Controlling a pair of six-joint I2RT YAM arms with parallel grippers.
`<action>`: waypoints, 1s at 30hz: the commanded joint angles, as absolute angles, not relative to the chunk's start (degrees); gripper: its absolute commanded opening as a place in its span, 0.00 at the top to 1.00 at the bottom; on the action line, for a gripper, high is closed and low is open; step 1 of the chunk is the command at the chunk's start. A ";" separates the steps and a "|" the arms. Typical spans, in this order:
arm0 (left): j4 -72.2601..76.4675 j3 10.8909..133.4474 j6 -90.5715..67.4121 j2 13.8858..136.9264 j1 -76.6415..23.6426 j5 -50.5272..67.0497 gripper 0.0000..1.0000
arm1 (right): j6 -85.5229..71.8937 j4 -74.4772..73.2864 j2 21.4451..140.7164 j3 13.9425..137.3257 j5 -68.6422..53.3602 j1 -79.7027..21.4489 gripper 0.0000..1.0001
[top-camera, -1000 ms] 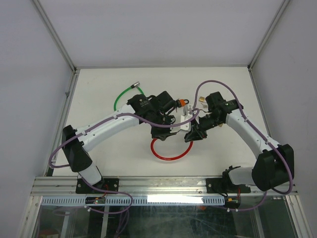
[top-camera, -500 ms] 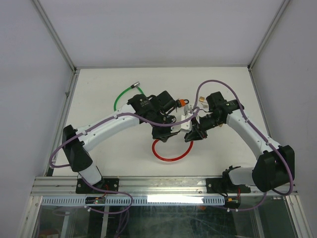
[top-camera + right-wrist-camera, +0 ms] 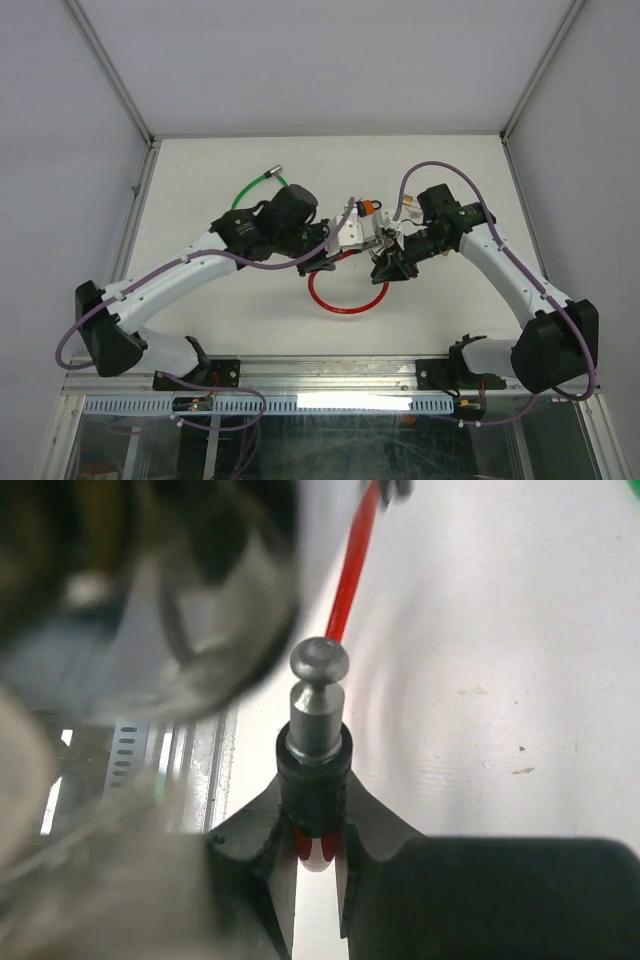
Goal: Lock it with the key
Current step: Lock the lock.
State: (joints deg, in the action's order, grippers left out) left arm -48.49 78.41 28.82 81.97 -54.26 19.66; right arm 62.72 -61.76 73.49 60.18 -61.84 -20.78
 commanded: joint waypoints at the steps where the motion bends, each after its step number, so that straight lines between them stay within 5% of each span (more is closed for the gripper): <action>1: -32.35 72.66 22.65 71.34 -51.13 23.89 1.00 | 65.74 -60.34 71.57 62.87 -63.73 -20.21 1.00; 9: -6.88 54.91 9.41 58.43 -48.80 21.82 1.00 | 53.97 -55.82 70.45 66.70 -68.35 -12.36 1.00; 16: 17.28 41.42 -2.39 51.94 -46.65 14.16 1.00 | 29.16 -35.79 67.45 66.03 -69.89 -6.53 0.96; 24: 35.23 39.99 -12.33 62.01 -46.13 15.85 1.00 | -0.36 -13.21 69.57 69.50 -77.65 -6.05 1.00; 30: 52.26 41.12 -26.25 72.71 -45.80 22.31 1.00 | -5.38 -6.31 66.27 68.34 -74.89 -11.26 1.00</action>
State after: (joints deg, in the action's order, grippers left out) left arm 33.21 39.20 -13.80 68.47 -45.63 13.80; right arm 3.57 -18.52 69.58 67.29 -73.97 -7.94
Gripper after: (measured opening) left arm 0.133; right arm 0.182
